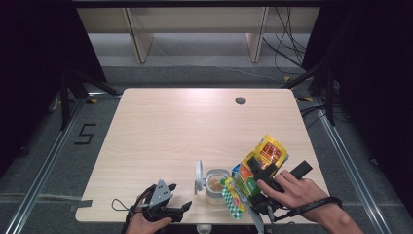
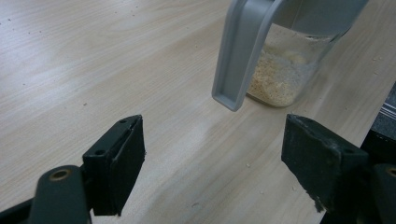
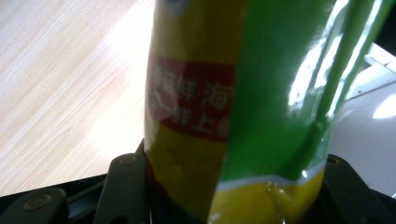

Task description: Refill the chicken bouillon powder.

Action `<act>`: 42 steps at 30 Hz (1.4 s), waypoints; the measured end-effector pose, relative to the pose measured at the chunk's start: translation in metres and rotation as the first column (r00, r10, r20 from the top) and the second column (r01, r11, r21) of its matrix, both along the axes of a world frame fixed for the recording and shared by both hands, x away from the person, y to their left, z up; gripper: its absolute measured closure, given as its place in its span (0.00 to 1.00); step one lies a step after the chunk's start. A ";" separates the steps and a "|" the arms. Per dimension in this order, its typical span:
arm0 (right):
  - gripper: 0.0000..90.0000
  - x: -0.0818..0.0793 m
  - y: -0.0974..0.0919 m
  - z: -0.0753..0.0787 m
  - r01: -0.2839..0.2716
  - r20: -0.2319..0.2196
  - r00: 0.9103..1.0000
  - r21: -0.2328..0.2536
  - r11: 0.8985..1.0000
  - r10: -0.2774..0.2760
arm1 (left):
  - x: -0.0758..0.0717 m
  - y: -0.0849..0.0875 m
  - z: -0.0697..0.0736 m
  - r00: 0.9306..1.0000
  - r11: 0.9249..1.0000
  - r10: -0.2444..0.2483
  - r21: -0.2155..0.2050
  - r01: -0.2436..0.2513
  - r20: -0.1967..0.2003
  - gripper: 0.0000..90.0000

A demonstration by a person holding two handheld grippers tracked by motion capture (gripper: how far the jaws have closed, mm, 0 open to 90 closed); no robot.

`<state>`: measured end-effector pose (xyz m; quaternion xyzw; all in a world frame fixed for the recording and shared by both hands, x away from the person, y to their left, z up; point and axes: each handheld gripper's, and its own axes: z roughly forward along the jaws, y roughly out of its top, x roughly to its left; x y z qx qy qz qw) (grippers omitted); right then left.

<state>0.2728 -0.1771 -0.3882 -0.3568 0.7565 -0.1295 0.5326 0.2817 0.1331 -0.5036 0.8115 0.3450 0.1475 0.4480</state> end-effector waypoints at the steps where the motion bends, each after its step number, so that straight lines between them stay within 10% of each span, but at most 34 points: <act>1: 0.58 0.000 0.001 0.002 -0.026 0.005 1.000 -0.028 0.999 0.026 | 0.000 0.000 0.000 1.000 1.000 0.000 0.001 0.000 0.000 0.24; 42: 0.58 0.006 0.000 0.001 0.000 0.003 1.000 0.002 1.000 0.000 | 0.000 0.000 0.001 1.000 1.000 0.004 -0.004 -0.004 0.006 0.24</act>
